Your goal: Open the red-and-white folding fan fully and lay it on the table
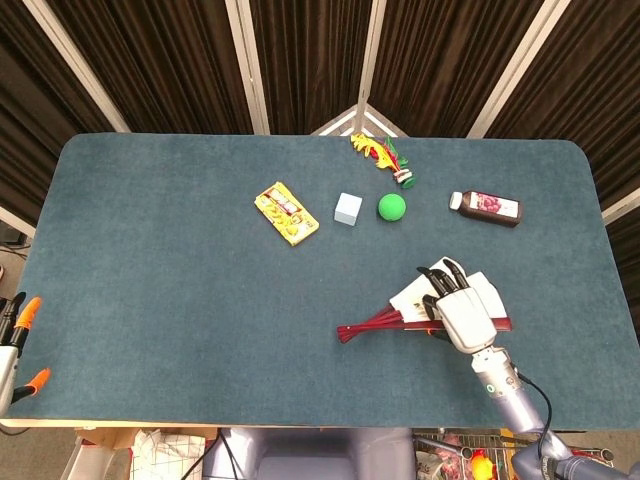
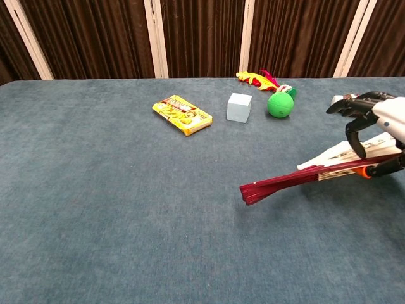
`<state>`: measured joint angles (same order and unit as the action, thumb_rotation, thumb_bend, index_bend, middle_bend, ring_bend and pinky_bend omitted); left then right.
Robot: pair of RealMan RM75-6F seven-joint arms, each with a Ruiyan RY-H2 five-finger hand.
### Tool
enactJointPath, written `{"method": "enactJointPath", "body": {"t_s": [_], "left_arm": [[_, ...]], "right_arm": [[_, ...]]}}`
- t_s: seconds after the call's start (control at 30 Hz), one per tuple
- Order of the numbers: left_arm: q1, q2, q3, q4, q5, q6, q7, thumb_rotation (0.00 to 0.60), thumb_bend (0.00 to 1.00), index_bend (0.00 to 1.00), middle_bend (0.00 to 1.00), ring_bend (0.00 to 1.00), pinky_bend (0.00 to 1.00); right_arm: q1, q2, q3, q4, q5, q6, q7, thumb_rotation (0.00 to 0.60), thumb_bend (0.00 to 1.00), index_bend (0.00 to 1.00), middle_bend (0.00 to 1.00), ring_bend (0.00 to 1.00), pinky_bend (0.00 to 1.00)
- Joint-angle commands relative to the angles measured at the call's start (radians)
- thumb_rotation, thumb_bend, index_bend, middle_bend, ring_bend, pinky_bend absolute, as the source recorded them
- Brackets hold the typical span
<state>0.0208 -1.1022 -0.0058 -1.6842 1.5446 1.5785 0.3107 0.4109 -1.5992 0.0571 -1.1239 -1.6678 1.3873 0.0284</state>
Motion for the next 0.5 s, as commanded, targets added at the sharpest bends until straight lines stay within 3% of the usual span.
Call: {"method": "enactJointPath", "body": {"t_s": [0.03, 0.27, 0.5], "left_arm": [[0.0, -0.001, 0.0, -0.001, -0.001, -0.001, 0.001, 0.6, 0.13, 0.0, 0.0, 0.0, 0.0], [-0.014, -0.005, 0.0, 0.004, 0.006, -0.018, 0.006, 0.6, 0.13, 0.01, 0.0, 0.0, 0.0], [-0.069, -0.027, -0.005, 0.039, 0.068, -0.058, -0.078, 0.6, 0.13, 0.01, 0.0, 0.0, 0.0]], "right_arm": [[0.004, 0.015, 0.001, -0.013, -0.005, 0.005, -0.002, 0.6, 0.36, 0.84, 0.21, 0.23, 0.13], [0.017, 0.053, 0.009, -0.062, -0.019, 0.019, -0.005, 0.6, 0.36, 0.84, 0.21, 0.23, 0.13], [0.08, 0.167, 0.042, -0.233, -0.034, -0.032, -0.001, 0.6, 0.36, 0.84, 0.21, 0.23, 0.13]]}}
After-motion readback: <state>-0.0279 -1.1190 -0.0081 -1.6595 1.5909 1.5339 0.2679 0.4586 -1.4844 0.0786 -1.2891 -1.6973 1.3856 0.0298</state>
